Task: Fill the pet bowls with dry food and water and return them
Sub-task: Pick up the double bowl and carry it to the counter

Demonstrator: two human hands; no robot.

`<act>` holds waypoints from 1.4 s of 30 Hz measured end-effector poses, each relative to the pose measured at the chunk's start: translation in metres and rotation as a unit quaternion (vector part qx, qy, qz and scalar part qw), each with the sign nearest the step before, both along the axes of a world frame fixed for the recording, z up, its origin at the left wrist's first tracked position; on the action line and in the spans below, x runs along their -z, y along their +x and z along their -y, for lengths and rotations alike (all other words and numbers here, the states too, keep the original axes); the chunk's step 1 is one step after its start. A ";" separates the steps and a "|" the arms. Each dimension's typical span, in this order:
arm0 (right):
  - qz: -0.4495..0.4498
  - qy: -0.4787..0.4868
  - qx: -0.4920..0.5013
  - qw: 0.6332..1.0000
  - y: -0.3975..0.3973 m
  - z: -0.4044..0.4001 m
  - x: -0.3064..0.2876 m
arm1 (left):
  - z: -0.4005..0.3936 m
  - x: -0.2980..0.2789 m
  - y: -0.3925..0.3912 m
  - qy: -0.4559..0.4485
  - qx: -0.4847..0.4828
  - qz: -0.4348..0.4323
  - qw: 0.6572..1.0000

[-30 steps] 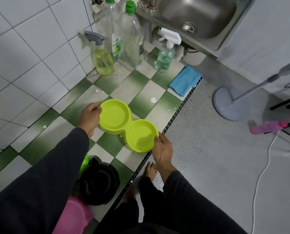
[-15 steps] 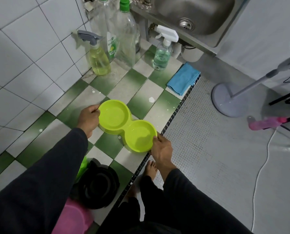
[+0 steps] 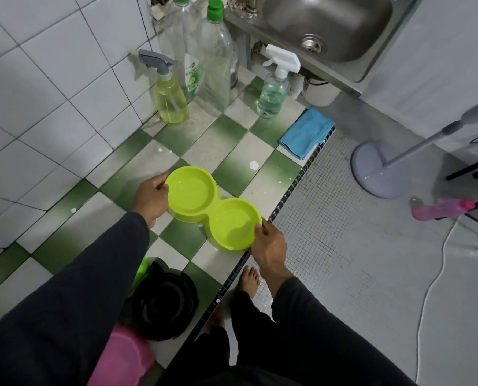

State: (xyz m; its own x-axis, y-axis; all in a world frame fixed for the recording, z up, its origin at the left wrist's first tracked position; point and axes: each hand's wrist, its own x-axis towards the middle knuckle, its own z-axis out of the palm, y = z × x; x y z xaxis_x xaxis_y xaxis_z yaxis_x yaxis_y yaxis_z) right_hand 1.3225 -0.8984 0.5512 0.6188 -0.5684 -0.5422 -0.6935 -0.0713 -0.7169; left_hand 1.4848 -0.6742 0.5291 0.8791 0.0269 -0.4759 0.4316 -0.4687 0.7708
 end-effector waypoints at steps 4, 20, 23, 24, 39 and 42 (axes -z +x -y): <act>-0.010 0.013 -0.003 1.000 0.000 0.002 0.000 | 0.002 -0.006 -0.004 0.017 0.015 0.001 1.000; -0.078 -0.211 -0.304 0.926 -0.005 0.022 -0.030 | -0.004 -0.054 -0.056 0.259 0.205 0.090 0.940; -0.104 -0.270 -0.377 0.880 -0.009 0.026 -0.043 | -0.007 -0.071 -0.073 0.307 0.243 0.122 0.912; -0.103 -0.292 -0.398 0.864 -0.011 0.027 -0.048 | -0.007 -0.078 -0.078 0.327 0.254 0.128 0.901; -0.048 -0.410 -0.527 0.743 -0.021 0.044 -0.103 | -0.010 -0.142 -0.161 0.421 0.256 0.165 0.854; -0.020 -0.404 -0.542 0.737 -0.025 0.049 -0.108 | -0.005 -0.151 -0.188 0.426 0.225 0.159 0.862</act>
State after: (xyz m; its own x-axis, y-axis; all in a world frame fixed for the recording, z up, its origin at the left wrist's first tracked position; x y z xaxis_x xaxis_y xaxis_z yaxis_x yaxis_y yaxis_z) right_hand 1.2976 -0.9473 0.6593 0.9393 0.0997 -0.3283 0.0643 -0.9910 -0.1171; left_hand 1.2966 -0.6692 0.6801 0.9742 -0.1302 -0.1845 -0.1113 -0.9877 0.1094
